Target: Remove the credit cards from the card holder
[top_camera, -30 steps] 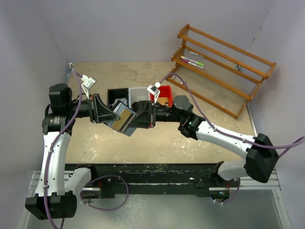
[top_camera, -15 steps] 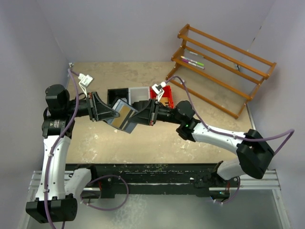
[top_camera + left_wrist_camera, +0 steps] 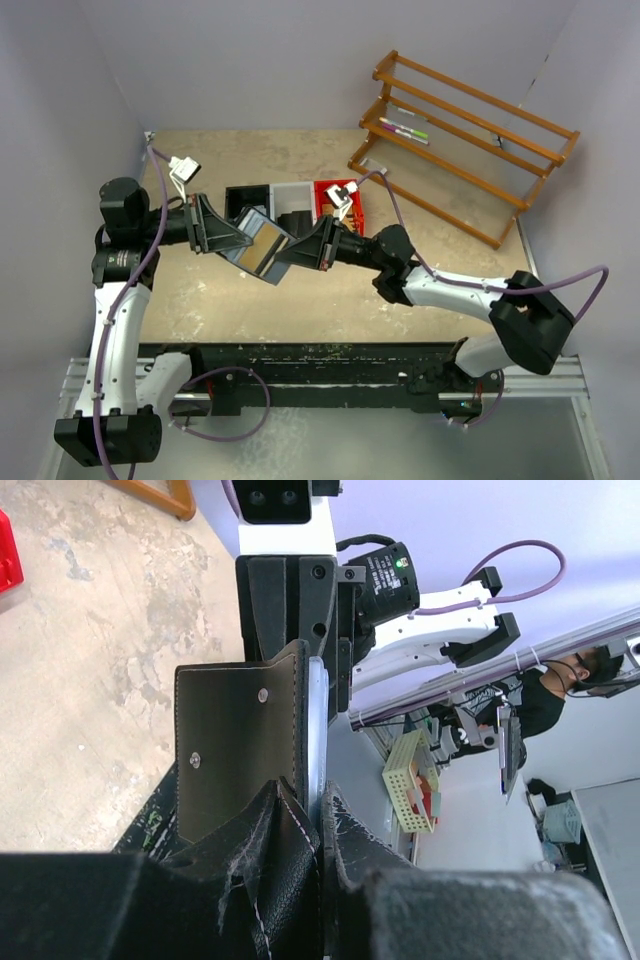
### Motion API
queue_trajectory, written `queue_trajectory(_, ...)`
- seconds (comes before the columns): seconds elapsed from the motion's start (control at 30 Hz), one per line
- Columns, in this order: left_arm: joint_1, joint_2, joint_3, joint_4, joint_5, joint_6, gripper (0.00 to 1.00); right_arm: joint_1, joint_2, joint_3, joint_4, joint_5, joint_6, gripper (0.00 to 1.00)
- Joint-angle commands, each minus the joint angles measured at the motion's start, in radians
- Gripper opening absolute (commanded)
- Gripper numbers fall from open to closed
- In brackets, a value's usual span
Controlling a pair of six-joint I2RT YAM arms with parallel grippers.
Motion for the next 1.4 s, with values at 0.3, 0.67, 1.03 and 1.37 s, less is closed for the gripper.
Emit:
queue_trajectory(0.3,-0.001,-0.011,0.014,0.118,0.010,-0.078,0.12,0.004,-0.062,-0.038,0.082,0.013,-0.003,0.02)
queue_trajectory(0.67,-0.001,-0.007,0.026,0.101,-0.002,-0.060,0.10,0.004,0.012,0.049,0.166,0.012,0.058,0.16)
queue_trajectory(1.03,0.000,0.013,0.075,0.041,-0.004,-0.001,0.09,-0.085,-0.100,-0.113,0.100,-0.044,0.054,0.00)
queue_trajectory(1.37,0.000,0.057,0.160,-0.192,-0.093,0.245,0.05,-0.318,-0.272,-0.070,-0.597,-0.192,-0.250,0.00)
